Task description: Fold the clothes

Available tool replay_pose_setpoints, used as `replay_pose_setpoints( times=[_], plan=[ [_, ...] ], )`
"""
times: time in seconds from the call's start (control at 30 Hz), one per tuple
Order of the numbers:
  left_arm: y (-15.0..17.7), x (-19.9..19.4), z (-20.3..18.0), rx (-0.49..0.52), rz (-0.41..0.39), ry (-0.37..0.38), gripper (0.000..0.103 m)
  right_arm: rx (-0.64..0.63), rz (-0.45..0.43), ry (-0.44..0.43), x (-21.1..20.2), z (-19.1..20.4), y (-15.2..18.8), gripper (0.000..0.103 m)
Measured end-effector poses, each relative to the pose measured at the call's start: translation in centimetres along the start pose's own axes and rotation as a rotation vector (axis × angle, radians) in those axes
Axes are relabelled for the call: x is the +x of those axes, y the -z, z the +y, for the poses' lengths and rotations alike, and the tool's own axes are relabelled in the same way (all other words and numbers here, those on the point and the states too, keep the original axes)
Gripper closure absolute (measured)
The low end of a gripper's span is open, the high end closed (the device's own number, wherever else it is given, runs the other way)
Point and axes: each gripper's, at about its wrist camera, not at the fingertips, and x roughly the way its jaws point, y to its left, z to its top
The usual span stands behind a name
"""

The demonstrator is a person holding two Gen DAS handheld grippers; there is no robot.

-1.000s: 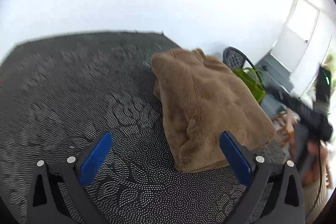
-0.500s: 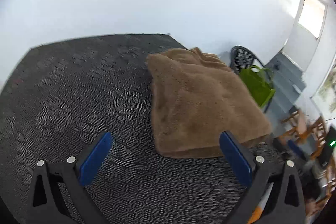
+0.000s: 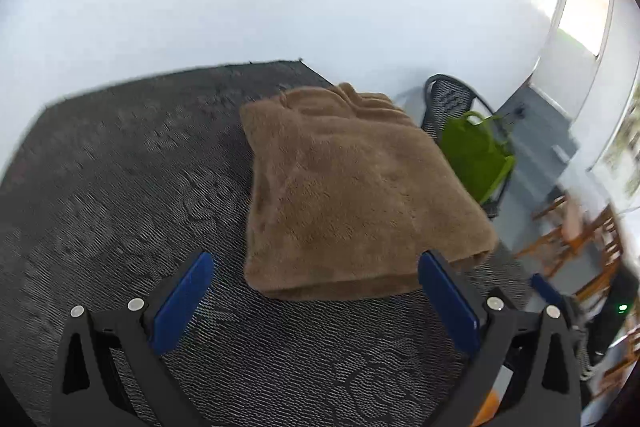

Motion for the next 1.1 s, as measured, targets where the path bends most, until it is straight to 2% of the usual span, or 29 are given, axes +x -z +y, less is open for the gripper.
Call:
replay_pose_setpoints(
  times=[0.13,0.4,0.6,1.1],
  plan=[
    [-0.3,0.1,-0.3,-0.011,0.014,0.021,0.000,-0.008,-0.012,0.005,-0.2,0.2,-0.1,0.000],
    [0.1,0.9,-2.1,0.109,-0.021,-0.167,0.000,-0.051,-0.003,-0.003,0.1,1.2,0.0,0.000],
    [0.4,0.4,-2.3,0.132,-0.016,-0.142,0.000,-0.059,-0.005,0.000,0.1,1.5,0.1,0.000],
    [1.1,-0.6,-2.7,0.183,-0.051,-0.178,0.000,-0.136,-0.066,0.004,-1.7,3.5,-0.6,0.000]
  ],
)
